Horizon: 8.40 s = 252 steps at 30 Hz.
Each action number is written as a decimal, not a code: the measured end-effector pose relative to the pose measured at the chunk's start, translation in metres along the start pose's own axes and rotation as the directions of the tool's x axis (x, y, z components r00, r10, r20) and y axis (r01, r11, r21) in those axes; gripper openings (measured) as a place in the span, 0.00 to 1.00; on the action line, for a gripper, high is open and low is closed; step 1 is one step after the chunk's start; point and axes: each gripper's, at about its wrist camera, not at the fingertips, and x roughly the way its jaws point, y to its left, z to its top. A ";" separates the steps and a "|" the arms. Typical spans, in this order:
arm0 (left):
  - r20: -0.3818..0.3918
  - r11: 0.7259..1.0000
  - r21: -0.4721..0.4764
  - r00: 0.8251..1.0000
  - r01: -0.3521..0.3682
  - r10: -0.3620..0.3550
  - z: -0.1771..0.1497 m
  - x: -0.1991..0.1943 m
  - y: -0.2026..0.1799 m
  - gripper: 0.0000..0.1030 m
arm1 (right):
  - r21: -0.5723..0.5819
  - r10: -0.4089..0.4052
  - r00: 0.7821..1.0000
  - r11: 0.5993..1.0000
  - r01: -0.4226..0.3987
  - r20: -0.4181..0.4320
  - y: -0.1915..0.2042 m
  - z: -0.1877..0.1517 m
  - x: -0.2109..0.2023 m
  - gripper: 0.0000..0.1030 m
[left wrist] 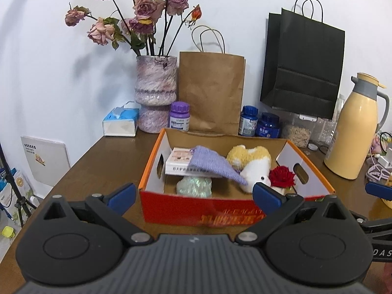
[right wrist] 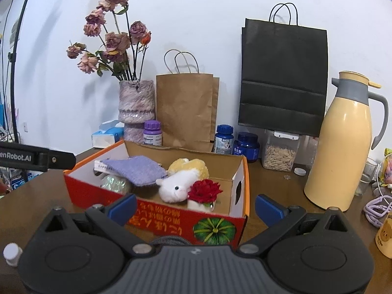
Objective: Flip cup upright
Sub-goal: 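Move both tools back toward the white tissue bundle and bottle cap, then grasp the white tissue bundle with the right tool while the left tool grasps the white bottle cap, then carry the tissue bundle and bottle cap over the cardboard box with both tools, then open the right tool to drop the tissue while the left tool releases the white cap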
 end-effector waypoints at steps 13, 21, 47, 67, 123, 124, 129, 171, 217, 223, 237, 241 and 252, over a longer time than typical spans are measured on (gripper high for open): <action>-0.054 1.000 -0.003 0.998 -0.013 0.013 -0.020 -0.016 0.017 1.00 | -0.008 0.008 0.999 1.000 -0.008 -0.049 -0.001 -0.028 -0.024 1.00; -0.071 1.000 0.000 0.997 -0.024 0.024 -0.030 -0.030 0.025 1.00 | -0.005 0.016 0.994 1.000 -0.017 -0.107 -0.008 -0.048 -0.035 1.00; -0.133 0.998 -0.031 0.990 -0.059 0.055 -0.055 -0.047 0.054 1.00 | 0.032 0.079 0.941 0.997 -0.072 -0.329 -0.004 -0.078 0.020 1.00; -0.146 0.997 -0.063 0.988 -0.055 0.045 -0.064 -0.050 0.064 1.00 | 0.048 0.086 0.949 0.996 -0.075 -0.302 -0.005 -0.084 0.010 0.89; -0.176 0.999 0.045 0.984 -0.010 0.017 -0.101 -0.047 0.049 0.40 | 0.011 -0.015 0.994 1.000 0.017 -0.104 0.009 -0.088 -0.054 0.28; -0.172 0.999 0.044 0.985 -0.007 0.014 -0.099 -0.047 0.048 0.40 | 0.015 -0.013 0.995 1.000 0.014 -0.103 0.009 -0.088 -0.055 0.28; -0.155 0.999 0.043 0.988 0.013 -0.006 -0.088 -0.047 0.043 0.40 | 0.018 0.001 0.995 1.000 0.000 -0.099 0.010 -0.087 -0.056 0.28; 0.009 0.990 0.009 0.990 0.143 -0.143 0.017 -0.003 -0.019 0.40 | 0.066 0.032 0.998 0.997 -0.035 0.055 0.024 0.002 -0.007 0.28; -0.020 0.997 -0.044 0.998 0.063 -0.064 0.067 0.132 -0.011 0.40 | 0.101 0.003 1.000 0.995 -0.002 -0.017 0.002 0.055 0.130 0.28; -0.032 0.998 -0.026 0.998 0.054 -0.054 0.065 0.143 -0.012 0.40 | 0.100 0.008 0.999 0.995 -0.005 -0.034 0.002 0.053 0.141 0.28; -0.050 1.000 -0.010 0.998 0.027 -0.028 0.062 0.151 -0.011 0.58 | 0.114 0.007 0.997 0.994 0.001 -0.071 -0.002 0.042 0.155 0.61; -0.038 1.000 -0.010 0.999 0.011 -0.012 0.062 0.149 -0.010 0.78 | 0.109 -0.006 0.997 0.994 0.014 -0.071 -0.002 0.043 0.155 0.92; 0.004 1.000 -0.016 1.000 -0.023 0.023 0.065 0.137 -0.010 1.00 | 0.104 -0.012 0.998 0.994 0.018 -0.060 0.001 0.046 0.147 1.00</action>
